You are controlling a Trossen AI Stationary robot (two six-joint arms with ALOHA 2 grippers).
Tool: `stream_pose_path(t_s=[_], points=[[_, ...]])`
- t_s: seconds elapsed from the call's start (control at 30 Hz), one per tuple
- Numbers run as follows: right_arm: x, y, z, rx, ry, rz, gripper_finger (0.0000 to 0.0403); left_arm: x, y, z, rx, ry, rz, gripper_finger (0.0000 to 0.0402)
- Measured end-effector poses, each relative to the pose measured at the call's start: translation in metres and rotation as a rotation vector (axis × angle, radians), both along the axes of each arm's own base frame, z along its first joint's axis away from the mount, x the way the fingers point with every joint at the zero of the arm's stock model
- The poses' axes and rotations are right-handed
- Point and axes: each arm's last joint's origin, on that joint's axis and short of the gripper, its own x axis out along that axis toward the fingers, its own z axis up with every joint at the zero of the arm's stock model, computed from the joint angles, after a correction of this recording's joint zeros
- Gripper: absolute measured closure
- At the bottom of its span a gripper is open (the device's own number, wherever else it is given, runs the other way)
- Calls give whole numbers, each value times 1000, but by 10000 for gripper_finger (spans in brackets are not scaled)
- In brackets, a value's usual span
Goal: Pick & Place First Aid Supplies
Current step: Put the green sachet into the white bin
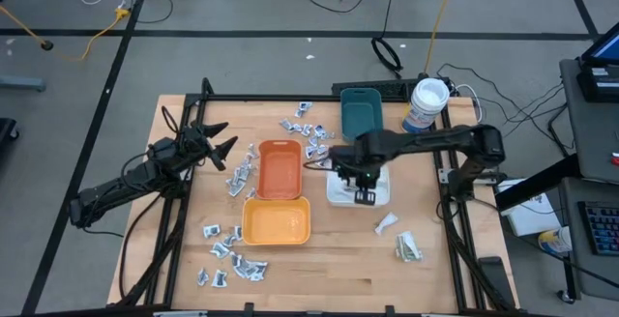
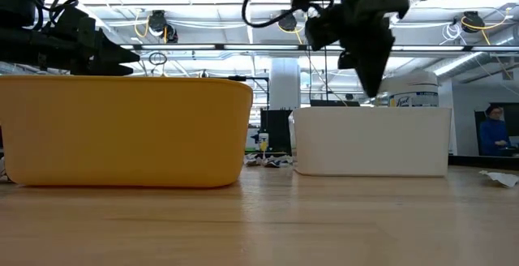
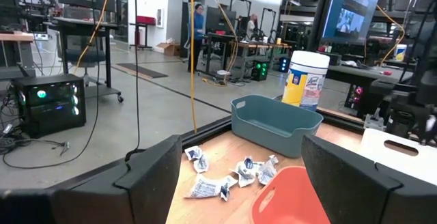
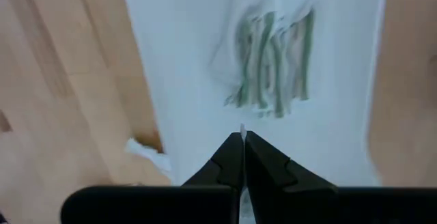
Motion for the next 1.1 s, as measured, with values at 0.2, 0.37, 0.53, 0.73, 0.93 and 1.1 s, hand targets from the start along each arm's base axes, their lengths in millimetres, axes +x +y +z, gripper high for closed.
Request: stream_pose_path(t_s=[0.2,0.37,0.53,0.73,0.93,1.1], points=[[12,-18,0,0,-7,24,397,0,0,0,0,0,0,94],[25,-23,-12,-7,-41,47,397,0,0,0,0,0,0,94],[37,-22,-27,-20,-77,64,397,0,0,0,0,0,0,93],[49,-20,-46,-60,-78,107,397,0,0,0,1,1,0,94],[54,-20,-58,-56,-57,87,396,0,0,0,1,1,0,94],[54,-16,-58,-55,-57,129,372,0,0,0,0,1,0,94]])
